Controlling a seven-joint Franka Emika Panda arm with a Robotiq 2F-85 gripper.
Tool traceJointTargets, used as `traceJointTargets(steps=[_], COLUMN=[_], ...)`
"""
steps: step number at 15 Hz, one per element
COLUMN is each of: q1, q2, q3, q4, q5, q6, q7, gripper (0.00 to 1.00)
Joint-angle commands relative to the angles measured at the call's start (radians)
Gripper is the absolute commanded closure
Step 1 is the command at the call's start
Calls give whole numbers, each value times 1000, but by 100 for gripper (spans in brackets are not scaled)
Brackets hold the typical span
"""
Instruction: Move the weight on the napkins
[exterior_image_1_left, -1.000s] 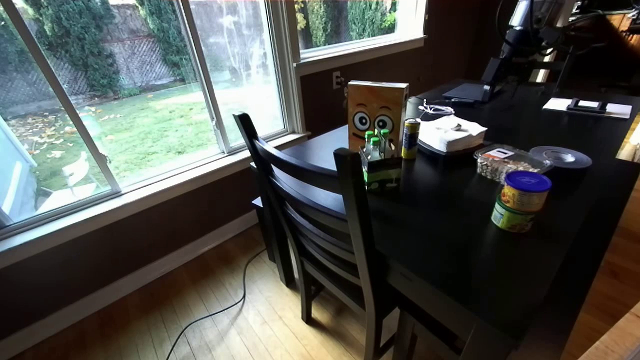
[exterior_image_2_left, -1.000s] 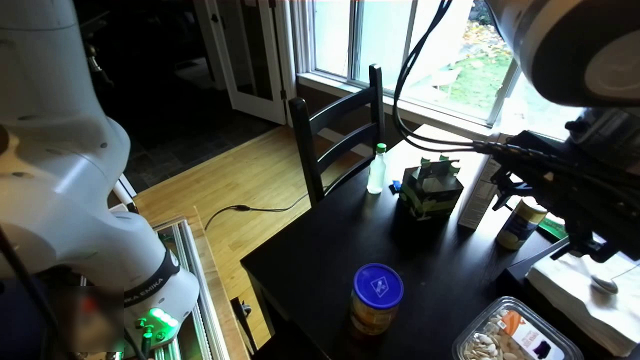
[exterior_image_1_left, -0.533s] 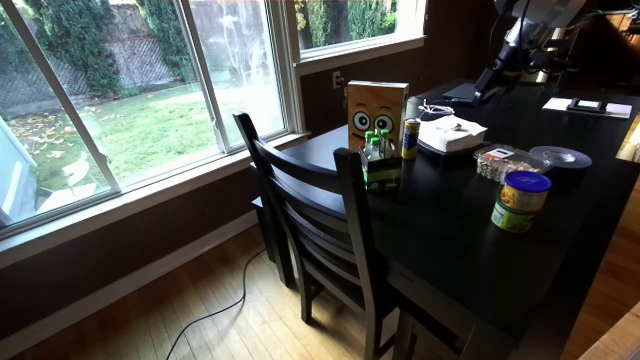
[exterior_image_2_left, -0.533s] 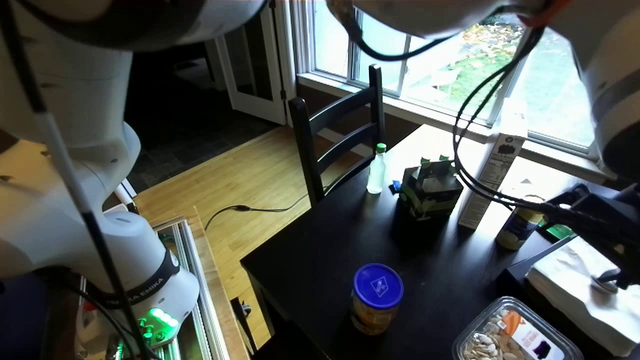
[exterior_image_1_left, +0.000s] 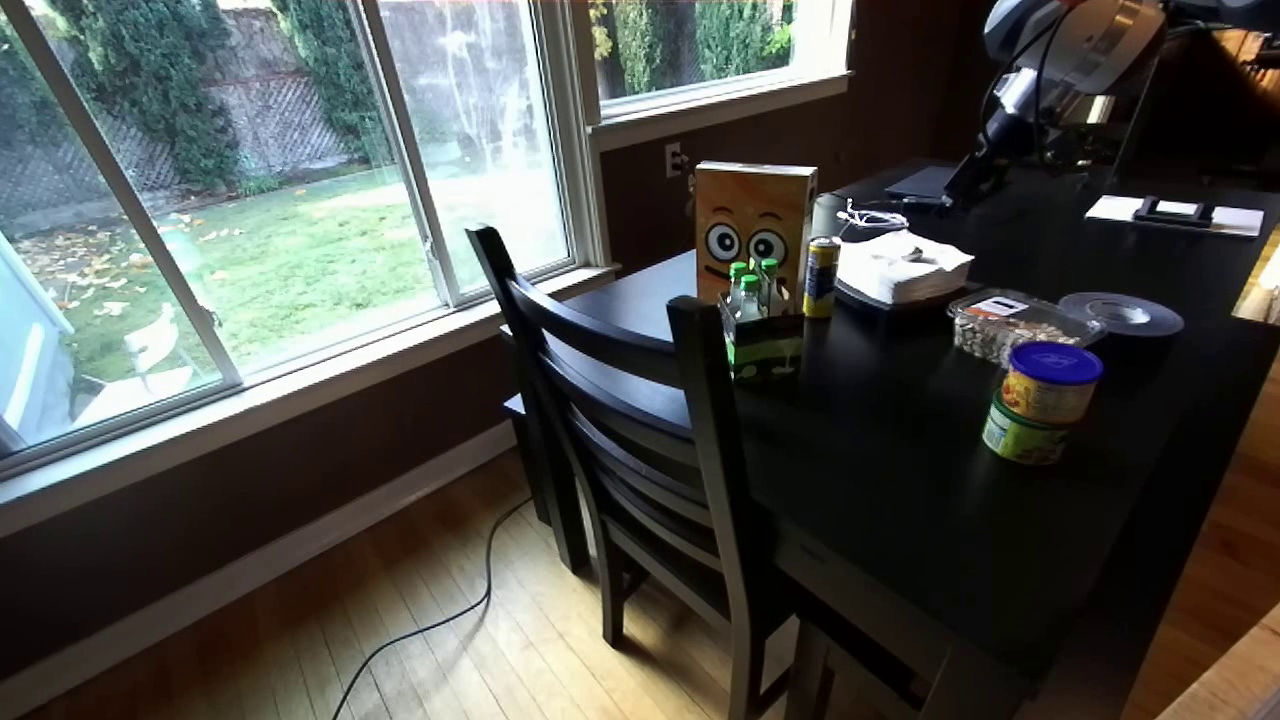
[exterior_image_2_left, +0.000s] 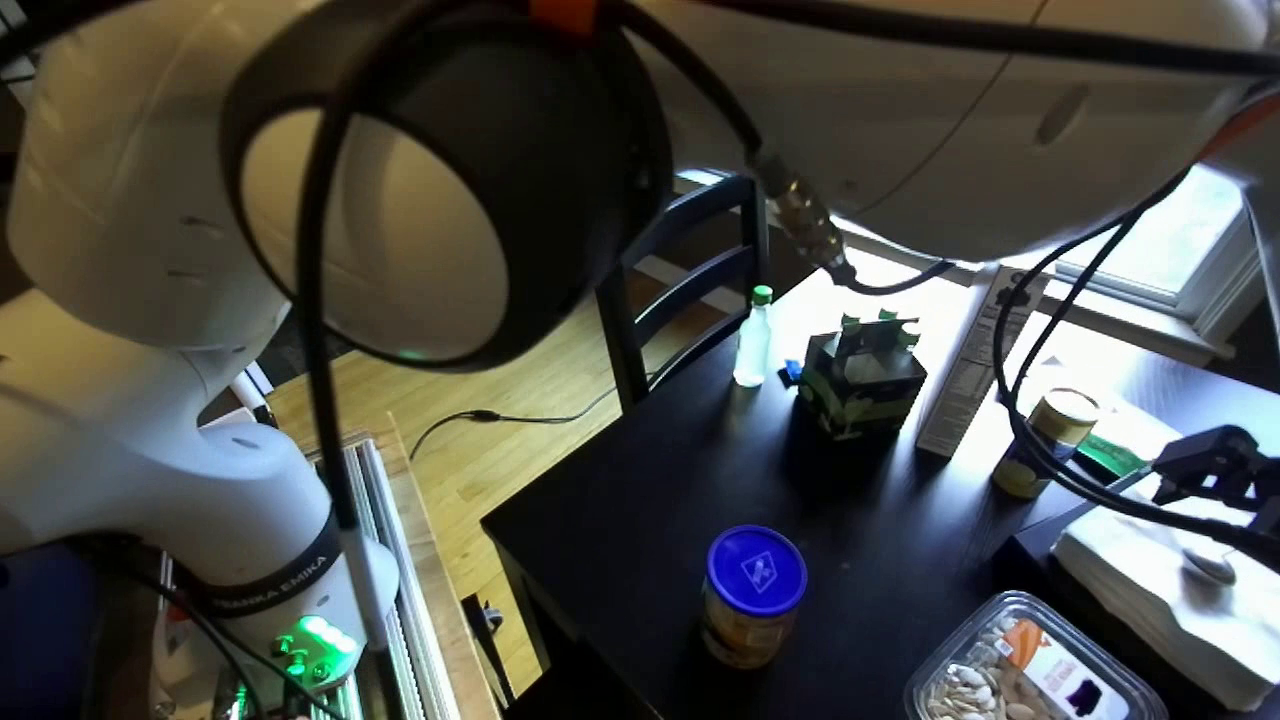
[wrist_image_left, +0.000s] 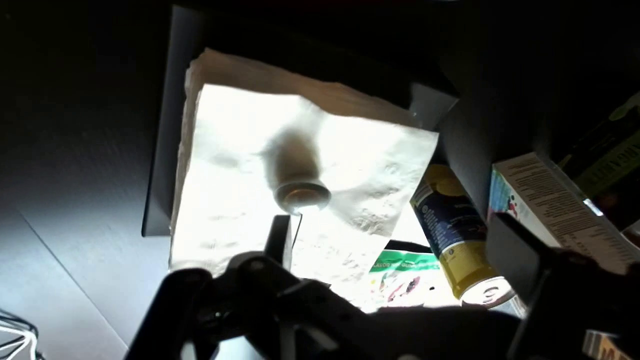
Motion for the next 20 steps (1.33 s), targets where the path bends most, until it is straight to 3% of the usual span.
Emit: traceJointTargets(steps=[1, 5, 6, 10, 20], q1=[-9, 13, 6, 11, 26], q2=[153, 271, 168, 234, 295], q3=[20, 4, 10, 10, 45], q4=[237, 394, 233, 321, 378], q5=[-17, -5, -2, -2, 41], q6=[-33, -23, 0, 0, 72], q7=[-10, 124, 50, 95, 192], gripper=[0, 0, 0, 0, 0])
